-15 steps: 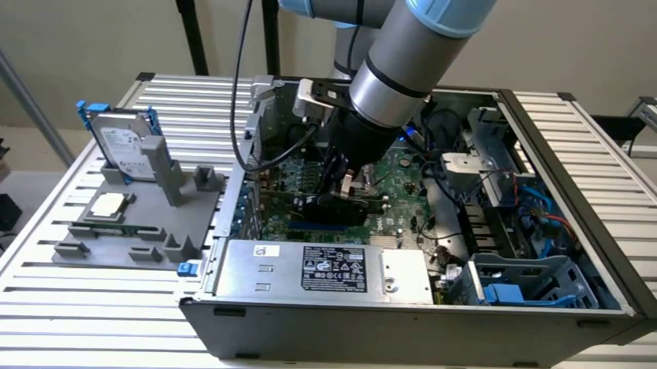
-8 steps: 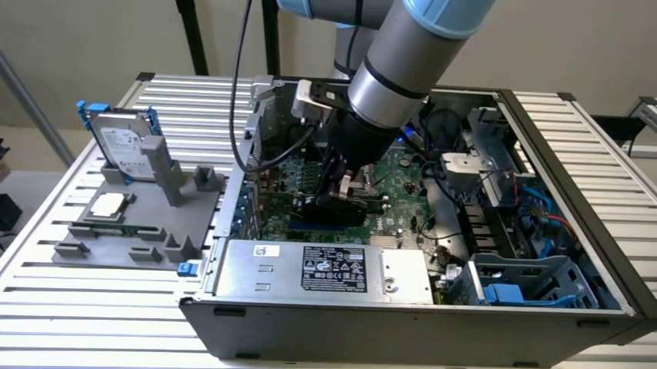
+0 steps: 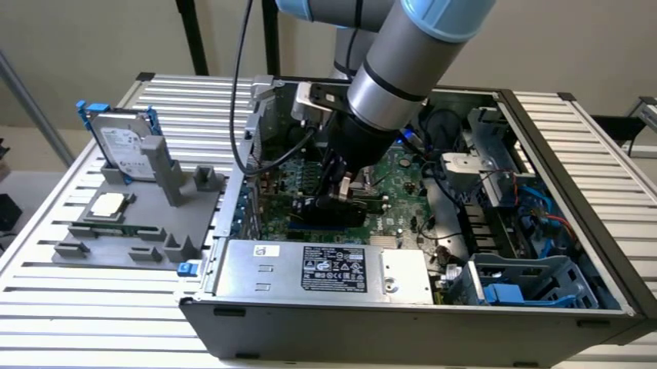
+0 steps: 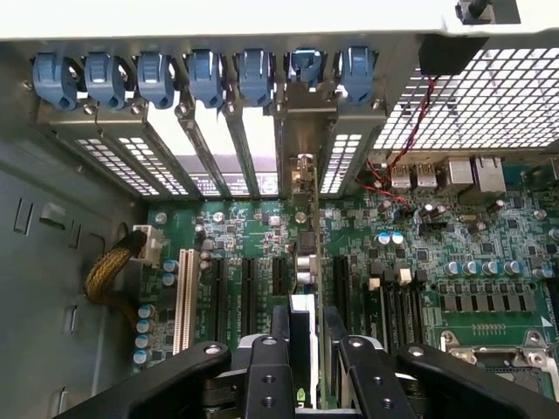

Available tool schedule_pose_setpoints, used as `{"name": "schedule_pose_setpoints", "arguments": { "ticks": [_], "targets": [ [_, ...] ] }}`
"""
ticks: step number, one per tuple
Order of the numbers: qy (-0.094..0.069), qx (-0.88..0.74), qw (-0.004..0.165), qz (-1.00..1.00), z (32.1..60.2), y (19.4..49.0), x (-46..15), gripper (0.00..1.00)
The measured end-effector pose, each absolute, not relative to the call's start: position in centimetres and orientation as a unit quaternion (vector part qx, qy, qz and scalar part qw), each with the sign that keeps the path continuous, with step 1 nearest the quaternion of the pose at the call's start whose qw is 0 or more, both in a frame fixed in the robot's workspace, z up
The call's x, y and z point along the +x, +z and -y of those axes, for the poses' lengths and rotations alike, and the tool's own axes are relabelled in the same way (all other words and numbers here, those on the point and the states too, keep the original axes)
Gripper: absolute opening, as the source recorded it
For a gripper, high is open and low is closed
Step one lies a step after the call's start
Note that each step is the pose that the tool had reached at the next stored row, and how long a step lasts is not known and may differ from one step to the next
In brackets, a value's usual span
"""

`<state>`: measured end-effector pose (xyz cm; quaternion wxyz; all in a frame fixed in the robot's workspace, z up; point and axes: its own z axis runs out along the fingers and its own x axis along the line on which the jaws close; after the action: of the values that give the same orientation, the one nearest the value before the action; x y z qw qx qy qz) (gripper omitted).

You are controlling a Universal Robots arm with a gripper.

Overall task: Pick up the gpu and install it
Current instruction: 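Insert the gpu into the slot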

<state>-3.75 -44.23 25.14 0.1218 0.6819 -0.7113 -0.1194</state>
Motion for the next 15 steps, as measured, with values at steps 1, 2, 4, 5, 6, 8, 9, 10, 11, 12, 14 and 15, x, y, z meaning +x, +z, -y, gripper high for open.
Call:
{"name": "schedule_pose_setpoints", "arguments": {
  "ticks": [1, 2, 4, 5, 6, 8, 9, 10, 11, 12, 14, 15],
  "targets": [
    [-0.119, 0.682, 0.122, 0.711, 44.23, 25.11, -3.75, 0.26],
    [-0.12, 0.682, 0.122, 0.711, 44.22, 25.1, -3.75, 0.26],
    [-0.12, 0.682, 0.122, 0.711, 44.22, 25.08, -3.74, 0.26],
    [-0.121, 0.682, 0.122, 0.711, 44.22, 25.07, -3.74, 0.26],
    [-0.121, 0.682, 0.122, 0.711, 44.22, 25.07, -3.74, 0.26],
    [-0.122, 0.682, 0.123, 0.711, 44.21, 25.08, -3.74, 0.26],
    [-0.123, 0.682, 0.123, 0.711, 44.21, 25.08, -3.74, 0.26],
    [-0.124, 0.682, 0.123, 0.71, 44.2, 25.1, -3.74, 0.26],
    [-0.124, 0.682, 0.123, 0.71, 44.2, 25.11, -3.74, 0.26],
    [-0.125, 0.682, 0.123, 0.71, 44.2, 25.13, -3.74, 0.26],
    [-0.125, 0.682, 0.124, 0.71, 44.19, 25.14, -3.74, 0.26],
    [-0.126, 0.682, 0.124, 0.71, 44.19, 25.14, -3.74, 0.26]
  ]
}}
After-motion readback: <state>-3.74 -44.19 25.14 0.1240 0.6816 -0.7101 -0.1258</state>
